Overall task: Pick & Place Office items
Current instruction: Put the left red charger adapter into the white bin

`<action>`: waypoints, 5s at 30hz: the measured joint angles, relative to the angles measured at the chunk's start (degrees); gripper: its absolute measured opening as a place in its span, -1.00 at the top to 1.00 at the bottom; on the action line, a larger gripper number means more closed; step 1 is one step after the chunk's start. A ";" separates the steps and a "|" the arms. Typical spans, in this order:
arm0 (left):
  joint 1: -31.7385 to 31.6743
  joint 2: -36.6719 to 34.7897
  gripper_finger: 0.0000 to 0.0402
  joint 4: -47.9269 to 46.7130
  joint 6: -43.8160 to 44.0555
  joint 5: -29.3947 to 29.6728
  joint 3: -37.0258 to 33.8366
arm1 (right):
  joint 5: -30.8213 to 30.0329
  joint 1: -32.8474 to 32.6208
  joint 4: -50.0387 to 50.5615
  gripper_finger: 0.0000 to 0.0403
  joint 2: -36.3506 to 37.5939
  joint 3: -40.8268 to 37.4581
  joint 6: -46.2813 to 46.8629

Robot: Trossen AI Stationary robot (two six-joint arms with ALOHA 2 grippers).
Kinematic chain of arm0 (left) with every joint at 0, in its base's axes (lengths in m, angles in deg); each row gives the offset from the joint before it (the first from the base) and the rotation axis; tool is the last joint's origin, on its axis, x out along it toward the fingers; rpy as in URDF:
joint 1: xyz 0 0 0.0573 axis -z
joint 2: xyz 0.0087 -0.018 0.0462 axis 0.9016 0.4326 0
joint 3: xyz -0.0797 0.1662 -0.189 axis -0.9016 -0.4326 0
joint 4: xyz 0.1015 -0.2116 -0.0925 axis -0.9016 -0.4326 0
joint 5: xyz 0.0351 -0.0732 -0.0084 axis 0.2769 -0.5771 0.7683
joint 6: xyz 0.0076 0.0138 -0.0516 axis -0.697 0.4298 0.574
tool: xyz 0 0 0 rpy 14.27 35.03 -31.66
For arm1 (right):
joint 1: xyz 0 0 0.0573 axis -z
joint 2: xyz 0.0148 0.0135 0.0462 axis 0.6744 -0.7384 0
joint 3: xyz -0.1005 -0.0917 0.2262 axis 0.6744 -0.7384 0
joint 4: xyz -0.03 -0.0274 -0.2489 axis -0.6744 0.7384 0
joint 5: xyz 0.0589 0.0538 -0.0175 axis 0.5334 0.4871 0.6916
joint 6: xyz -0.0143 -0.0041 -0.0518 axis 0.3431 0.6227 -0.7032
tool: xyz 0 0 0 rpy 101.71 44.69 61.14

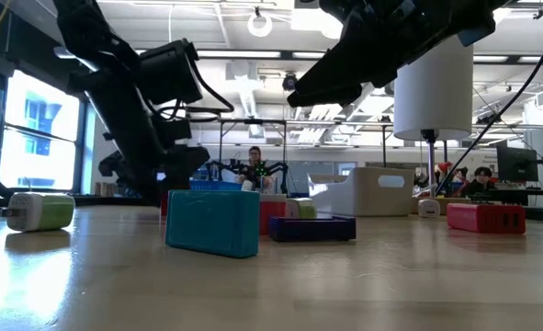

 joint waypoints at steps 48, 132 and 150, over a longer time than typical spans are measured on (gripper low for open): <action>21.92 -19.90 0.45 26.09 -39.23 -2.90 0.02 | -7.41 1.07 -25.49 0.24 0.00 0.02 -8.99; 12.74 -10.23 0.15 40.61 -44.69 -20.57 0.02 | 5.90 7.93 -16.66 0.47 -0.63 0.09 -6.18; 12.46 -10.23 0.08 38.71 -43.49 -20.33 0.00 | 2.77 7.06 -13.81 0.47 -0.63 0.09 -5.99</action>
